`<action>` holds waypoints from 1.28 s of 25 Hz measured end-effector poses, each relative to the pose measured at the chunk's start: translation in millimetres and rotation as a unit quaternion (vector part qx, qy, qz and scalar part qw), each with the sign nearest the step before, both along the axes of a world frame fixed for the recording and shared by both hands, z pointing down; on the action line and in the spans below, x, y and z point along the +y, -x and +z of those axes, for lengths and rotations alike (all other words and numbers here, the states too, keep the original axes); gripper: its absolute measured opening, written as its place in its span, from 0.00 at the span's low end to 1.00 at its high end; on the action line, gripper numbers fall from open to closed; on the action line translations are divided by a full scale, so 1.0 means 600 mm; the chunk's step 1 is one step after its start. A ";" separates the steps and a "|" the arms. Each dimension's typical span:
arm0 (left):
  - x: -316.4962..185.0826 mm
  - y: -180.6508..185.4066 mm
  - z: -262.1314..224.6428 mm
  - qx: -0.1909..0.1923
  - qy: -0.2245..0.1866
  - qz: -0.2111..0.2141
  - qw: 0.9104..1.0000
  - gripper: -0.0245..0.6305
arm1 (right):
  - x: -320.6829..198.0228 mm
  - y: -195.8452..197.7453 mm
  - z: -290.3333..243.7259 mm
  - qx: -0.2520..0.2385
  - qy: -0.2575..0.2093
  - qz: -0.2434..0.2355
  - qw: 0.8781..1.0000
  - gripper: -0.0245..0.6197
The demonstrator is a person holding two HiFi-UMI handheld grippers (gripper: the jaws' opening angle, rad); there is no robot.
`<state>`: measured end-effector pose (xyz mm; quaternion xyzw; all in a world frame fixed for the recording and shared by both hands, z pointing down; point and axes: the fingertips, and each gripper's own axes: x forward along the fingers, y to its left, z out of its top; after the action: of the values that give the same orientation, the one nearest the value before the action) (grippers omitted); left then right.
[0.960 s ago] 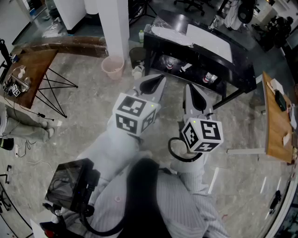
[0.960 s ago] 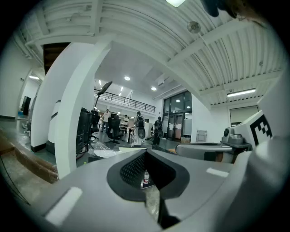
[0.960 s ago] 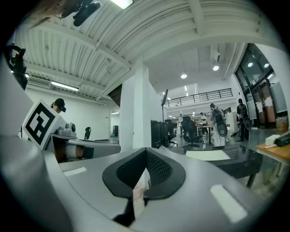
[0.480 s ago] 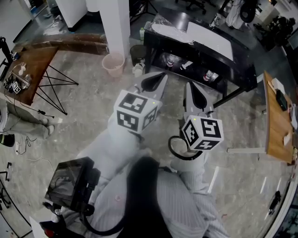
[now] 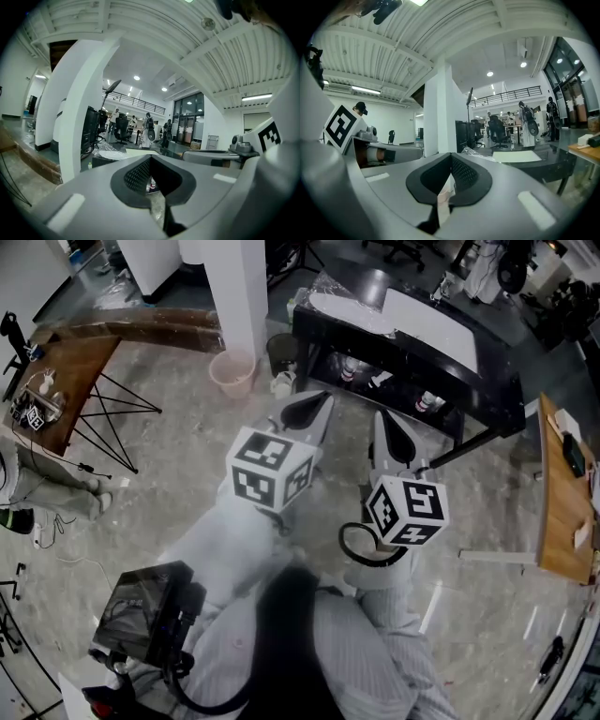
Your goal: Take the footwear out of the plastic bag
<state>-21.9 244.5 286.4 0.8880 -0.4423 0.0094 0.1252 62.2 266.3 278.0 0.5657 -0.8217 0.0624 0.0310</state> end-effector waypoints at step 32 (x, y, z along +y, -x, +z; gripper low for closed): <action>-0.762 0.028 0.184 0.157 0.273 0.115 0.942 0.07 | -0.706 -0.228 0.226 -0.220 0.262 -0.013 0.940 0.09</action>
<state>-38.6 -212.6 396.5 0.8546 -0.2922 0.0046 0.4292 199.3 -157.4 413.5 0.4988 -0.7700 0.3977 -0.0024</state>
